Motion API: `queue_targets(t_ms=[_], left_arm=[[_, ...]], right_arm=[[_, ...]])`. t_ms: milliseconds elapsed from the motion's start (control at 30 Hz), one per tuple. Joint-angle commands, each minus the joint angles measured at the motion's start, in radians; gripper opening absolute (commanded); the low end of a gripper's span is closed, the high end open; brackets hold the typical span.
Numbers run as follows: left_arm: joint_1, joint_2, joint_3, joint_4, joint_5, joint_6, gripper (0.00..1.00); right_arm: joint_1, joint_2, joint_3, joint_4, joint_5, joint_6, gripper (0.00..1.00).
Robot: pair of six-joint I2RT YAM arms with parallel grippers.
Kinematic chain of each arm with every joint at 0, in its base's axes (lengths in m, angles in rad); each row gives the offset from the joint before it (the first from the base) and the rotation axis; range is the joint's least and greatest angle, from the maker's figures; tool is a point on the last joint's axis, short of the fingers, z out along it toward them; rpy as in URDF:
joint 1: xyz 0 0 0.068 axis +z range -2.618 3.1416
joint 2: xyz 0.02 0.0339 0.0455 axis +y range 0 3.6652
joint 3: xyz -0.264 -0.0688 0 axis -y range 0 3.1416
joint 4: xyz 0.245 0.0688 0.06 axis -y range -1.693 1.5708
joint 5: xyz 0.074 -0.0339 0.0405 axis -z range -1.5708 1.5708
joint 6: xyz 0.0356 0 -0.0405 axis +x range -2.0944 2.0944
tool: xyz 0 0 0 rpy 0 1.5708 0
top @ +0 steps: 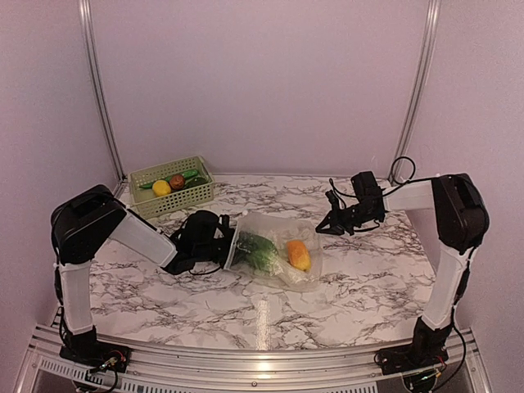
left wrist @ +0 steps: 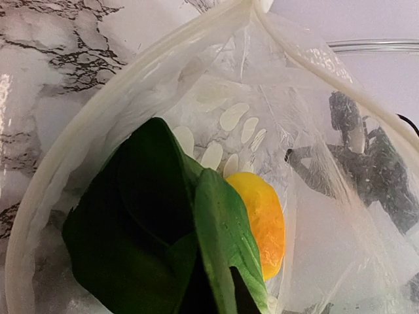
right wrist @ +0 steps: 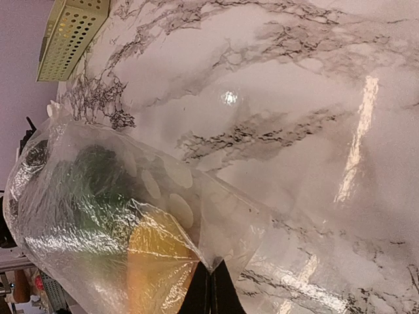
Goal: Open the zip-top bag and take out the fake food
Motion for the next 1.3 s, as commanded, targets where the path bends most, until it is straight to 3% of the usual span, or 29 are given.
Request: queue_targets(t_ms=[0, 433, 600, 800, 1033, 1267], left_arm=[[-0.002, -0.11, -0.085, 0.042, -0.049, 0.038, 0.12], [0.054, -0.368, -0.159, -0.091, -0.285, 0.2, 0.12], [0.092, -0.38, -0.148, -0.049, -0.251, 0.278, 0.12], [0.093, -0.294, -0.076, -0.033, -0.115, 0.361, 0.13], [0.169, -0.397, -0.069, -0.108, -0.26, 0.424, 0.12], [0.323, -0.51, 0.005, -0.236, -0.26, 0.469, 0.12]], right_arm=[[-0.018, -0.033, -0.013, 0.006, 0.048, -0.023, 0.0], [-0.031, -0.045, -0.024, -0.042, 0.073, -0.09, 0.0], [-0.035, -0.051, -0.035, -0.046, 0.071, -0.101, 0.0], [-0.034, -0.053, -0.039, -0.028, 0.017, -0.109, 0.0], [-0.035, -0.059, -0.029, -0.072, 0.052, -0.147, 0.0], [-0.039, -0.056, -0.025, -0.083, 0.056, -0.162, 0.0]])
